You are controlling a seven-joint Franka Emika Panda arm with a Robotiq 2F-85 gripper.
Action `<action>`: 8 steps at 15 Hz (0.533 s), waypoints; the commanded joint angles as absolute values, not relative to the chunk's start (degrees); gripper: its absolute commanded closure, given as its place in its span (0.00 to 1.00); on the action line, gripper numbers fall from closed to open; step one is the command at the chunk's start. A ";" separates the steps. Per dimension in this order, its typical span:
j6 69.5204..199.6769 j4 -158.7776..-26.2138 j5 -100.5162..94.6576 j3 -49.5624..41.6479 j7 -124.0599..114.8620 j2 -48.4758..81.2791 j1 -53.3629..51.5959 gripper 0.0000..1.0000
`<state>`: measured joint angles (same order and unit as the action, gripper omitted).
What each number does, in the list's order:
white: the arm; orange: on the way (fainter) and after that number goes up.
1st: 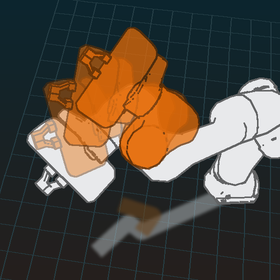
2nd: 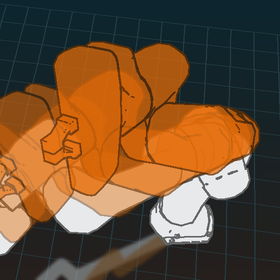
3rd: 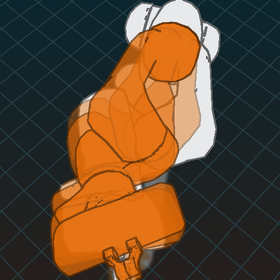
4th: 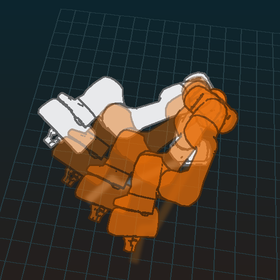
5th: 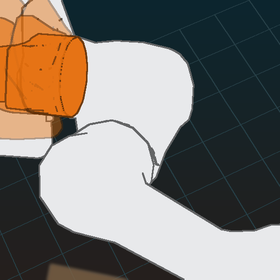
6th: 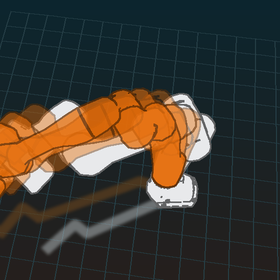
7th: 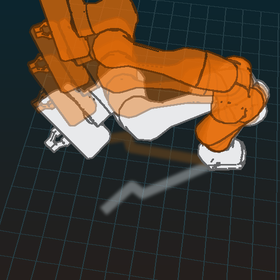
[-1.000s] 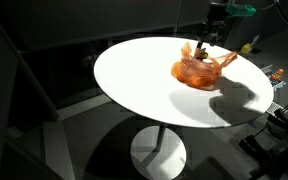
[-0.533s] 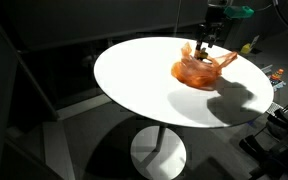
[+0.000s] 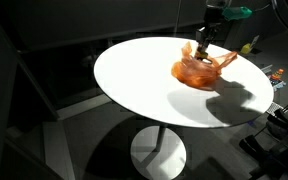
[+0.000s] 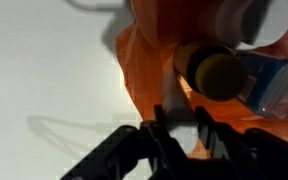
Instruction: Take the white and blue bottle out of the plastic bag then put it on the table
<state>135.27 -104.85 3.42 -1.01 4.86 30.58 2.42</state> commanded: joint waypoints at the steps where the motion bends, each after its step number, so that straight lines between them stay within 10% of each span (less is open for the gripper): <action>1: 135.71 -103.58 2.28 -1.13 3.29 30.67 2.01 0.89; 8: 135.72 -106.02 3.61 0.53 5.08 25.90 2.24 0.89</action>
